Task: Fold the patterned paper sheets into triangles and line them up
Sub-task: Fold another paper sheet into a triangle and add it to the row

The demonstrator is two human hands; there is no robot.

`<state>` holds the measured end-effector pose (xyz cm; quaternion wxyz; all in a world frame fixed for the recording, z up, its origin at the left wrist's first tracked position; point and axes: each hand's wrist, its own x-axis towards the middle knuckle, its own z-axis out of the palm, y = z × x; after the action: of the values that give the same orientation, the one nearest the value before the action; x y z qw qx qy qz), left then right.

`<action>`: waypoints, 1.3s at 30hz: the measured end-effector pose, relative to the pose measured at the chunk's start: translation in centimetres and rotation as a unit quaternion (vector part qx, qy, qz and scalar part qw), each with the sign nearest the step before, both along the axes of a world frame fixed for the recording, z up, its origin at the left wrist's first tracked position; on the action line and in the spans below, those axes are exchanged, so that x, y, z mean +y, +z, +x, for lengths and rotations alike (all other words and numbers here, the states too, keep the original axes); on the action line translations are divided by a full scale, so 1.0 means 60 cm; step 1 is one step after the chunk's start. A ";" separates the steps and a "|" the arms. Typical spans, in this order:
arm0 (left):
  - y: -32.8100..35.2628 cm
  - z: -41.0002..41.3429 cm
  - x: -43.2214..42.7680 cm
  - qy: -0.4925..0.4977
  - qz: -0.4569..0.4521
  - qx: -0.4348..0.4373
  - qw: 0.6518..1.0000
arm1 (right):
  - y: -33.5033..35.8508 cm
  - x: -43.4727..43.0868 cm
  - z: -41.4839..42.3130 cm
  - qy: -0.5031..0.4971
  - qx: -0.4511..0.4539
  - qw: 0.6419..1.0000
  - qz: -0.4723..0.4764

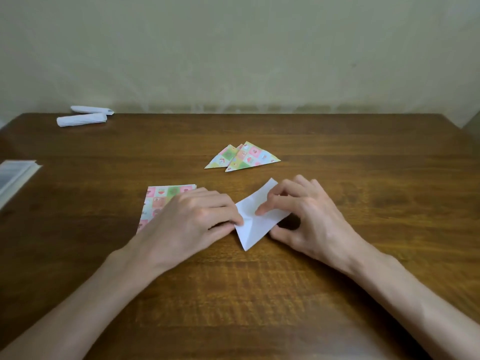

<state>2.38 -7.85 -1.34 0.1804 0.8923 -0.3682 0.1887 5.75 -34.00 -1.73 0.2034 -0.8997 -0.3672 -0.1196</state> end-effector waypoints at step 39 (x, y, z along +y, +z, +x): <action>0.008 -0.030 -0.029 0.101 0.009 0.063 0.993 | 0.014 -0.048 0.008 0.062 0.164 0.984 0.011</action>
<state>0.59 -9.59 -0.83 0.1758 0.9365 -0.2660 0.1457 6.25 -36.87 -0.86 0.2775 -0.8803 -0.3828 0.0385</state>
